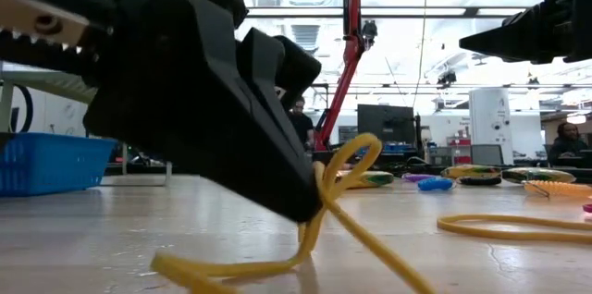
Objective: Pick & Place Office Desk Supplies
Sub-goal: Put the yellow rubber band into the yellow bin
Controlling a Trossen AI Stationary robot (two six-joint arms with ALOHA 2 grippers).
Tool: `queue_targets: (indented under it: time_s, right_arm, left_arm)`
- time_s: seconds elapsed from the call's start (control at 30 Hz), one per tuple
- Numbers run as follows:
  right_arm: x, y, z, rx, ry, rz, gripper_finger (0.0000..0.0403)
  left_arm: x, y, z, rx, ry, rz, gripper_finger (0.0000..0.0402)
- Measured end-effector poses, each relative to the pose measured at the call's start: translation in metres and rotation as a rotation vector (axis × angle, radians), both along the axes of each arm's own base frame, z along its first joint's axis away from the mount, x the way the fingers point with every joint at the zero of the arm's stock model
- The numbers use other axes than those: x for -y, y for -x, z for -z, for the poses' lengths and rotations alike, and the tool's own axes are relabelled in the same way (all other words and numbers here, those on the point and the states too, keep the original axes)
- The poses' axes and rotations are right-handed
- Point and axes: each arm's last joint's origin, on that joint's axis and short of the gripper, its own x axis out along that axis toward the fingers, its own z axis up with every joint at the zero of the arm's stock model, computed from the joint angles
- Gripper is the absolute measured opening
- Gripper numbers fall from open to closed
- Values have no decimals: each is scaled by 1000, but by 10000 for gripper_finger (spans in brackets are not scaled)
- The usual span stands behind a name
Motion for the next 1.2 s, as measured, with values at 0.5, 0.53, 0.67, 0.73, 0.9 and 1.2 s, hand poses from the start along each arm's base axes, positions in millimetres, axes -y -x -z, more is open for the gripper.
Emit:
queue_targets:
  time_s: [0.5, 0.53, 0.67, 0.73, 0.9, 1.2]
  right_arm:
    - [0, 0, 0, 0, 0, 0, 8]
    - [0, 0, 0, 0, 0, 0, 8]
    - [0, 0, 0, 0, 0, 0, 8]
    - [0, 0, 0, -1, 0, 0, 8]
    - [0, 0, 0, -1, 0, 0, 8]
    - [0, 0, 0, -1, 1, 0, 8]
  left_arm:
    - [1, 17, -45, -1, -24, -139, 2]
    - [1, 20, -48, -17, -34, -151, 2]
    - [4, 27, -59, -61, -77, -197, 2]
    - [5, 30, -65, -78, -91, -220, 2]
    - [8, 40, -79, -120, -114, -279, 2]
    - [12, 44, -119, -238, -70, -456, 2]
